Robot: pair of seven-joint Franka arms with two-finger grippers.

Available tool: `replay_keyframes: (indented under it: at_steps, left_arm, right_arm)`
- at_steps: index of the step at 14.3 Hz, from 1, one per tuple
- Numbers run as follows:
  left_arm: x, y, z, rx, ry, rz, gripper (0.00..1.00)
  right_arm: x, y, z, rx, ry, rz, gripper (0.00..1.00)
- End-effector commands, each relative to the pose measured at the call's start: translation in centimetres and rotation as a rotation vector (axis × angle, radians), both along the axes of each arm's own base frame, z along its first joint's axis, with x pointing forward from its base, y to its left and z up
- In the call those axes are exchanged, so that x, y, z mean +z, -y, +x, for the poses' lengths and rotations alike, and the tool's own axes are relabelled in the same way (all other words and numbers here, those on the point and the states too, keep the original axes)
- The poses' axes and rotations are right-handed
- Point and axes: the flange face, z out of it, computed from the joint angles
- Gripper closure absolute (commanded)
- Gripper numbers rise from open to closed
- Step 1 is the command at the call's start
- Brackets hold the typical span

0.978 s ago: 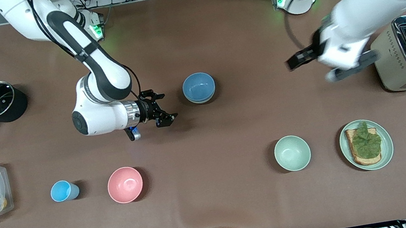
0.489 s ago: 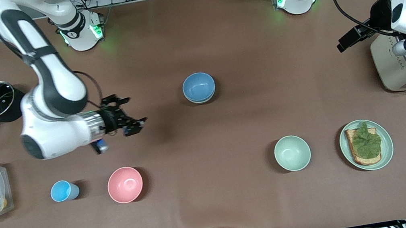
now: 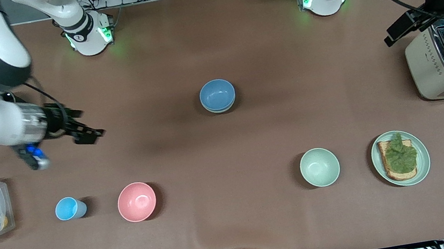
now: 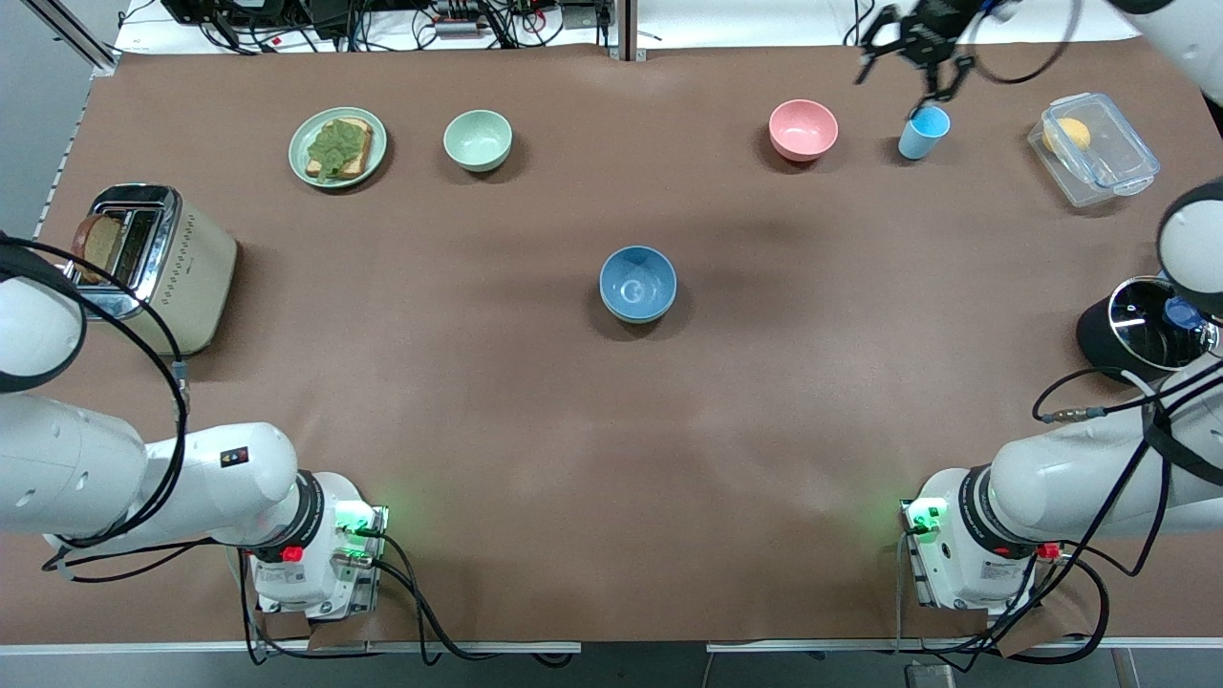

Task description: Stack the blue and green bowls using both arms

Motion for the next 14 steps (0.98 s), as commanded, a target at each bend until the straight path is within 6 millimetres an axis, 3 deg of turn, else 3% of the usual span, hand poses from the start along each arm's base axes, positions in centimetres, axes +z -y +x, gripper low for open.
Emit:
replay_keyframes:
  at_steps: [1,5,7,11,14]
  left_arm:
    - [1.2,-0.6,-1.2,-0.009,0.0,0.014,0.0]
    - [2.6,0.6,-2.5,-0.067,0.026,0.056,0.0]
    - [2.6,1.1,-2.7,-0.111,0.036,0.13,0.0]
    - [2.0,0.9,-2.4,-0.122,0.035,0.142,0.0]
    - [-0.2,0.6,-1.6,-0.116,0.043,0.138,0.0]
  right_arm:
    - [2.8,4.9,-1.5,0.14,0.08,-0.006,0.0]
    - [7.6,8.3,-4.6,0.381,0.146,-0.072,0.0]
    - [8.7,9.6,-5.1,0.532,0.203,-0.041,0.0]
    - [8.8,10.9,-4.2,0.609,0.276,-0.039,0.0]
    - [8.2,11.2,-4.0,0.636,0.284,-0.071,0.0]
